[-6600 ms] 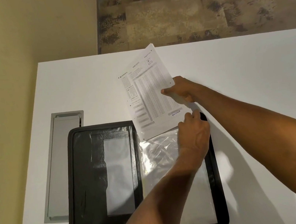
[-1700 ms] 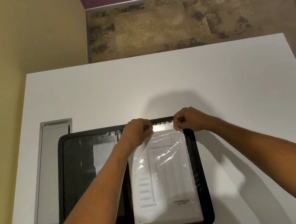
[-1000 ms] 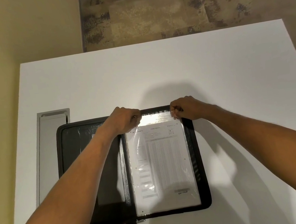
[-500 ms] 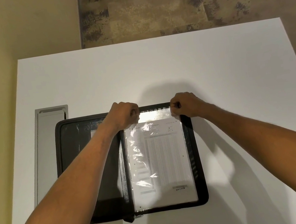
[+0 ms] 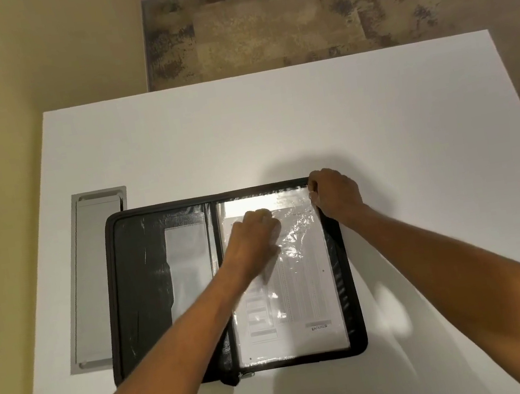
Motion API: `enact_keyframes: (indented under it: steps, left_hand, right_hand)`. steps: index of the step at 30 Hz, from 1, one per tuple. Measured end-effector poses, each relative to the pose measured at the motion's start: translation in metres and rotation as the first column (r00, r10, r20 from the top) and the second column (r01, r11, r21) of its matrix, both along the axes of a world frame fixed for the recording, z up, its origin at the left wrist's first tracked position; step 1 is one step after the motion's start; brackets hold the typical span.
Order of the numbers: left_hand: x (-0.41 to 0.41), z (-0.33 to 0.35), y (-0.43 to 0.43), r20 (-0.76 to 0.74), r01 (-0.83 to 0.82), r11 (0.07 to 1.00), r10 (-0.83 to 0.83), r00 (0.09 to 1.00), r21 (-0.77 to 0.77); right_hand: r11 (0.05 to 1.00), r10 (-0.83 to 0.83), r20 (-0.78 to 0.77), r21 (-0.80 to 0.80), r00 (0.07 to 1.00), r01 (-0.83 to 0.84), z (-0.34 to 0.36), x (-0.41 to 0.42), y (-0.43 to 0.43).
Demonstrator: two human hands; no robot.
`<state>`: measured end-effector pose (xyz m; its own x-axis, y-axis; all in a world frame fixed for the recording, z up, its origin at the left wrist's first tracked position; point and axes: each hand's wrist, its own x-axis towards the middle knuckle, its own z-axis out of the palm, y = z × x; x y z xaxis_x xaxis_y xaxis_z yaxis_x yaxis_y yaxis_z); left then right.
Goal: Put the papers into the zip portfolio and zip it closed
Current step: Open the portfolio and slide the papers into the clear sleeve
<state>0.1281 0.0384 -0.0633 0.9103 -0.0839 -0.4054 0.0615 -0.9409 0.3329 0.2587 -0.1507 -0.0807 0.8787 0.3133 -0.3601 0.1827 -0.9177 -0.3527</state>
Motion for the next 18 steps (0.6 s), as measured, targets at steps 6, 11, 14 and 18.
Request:
enact_keyframes:
  steps: [6, 11, 14, 18]
  left_hand:
    - [-0.038, -0.016, -0.032, -0.007, -0.031, 0.999, 0.031, 0.999, 0.003]
    - [-0.045, -0.017, -0.031, 0.017, -0.158, 0.976, 0.162, 0.987, -0.151]
    - [-0.056, -0.005, -0.017, 0.097, -0.370, 0.890, 0.406, 0.909, -0.267]
    - [-0.081, 0.007, 0.033, 0.225, -0.520, 0.837, 0.547, 0.806, -0.172]
  right_hand:
    - [0.999, 0.000, 0.156, -0.031, 0.988, 0.005, 0.008, -0.071, 0.008]
    - [0.997, 0.069, 0.103, 0.011, 0.992, -0.071, 0.005, -0.166, -0.003]
    - [0.991, 0.126, 0.070, -0.061, 0.990, -0.122, 0.003, -0.209, -0.013]
    - [0.986, 0.126, -0.001, -0.107, 0.992, -0.125, 0.003, -0.238, -0.028]
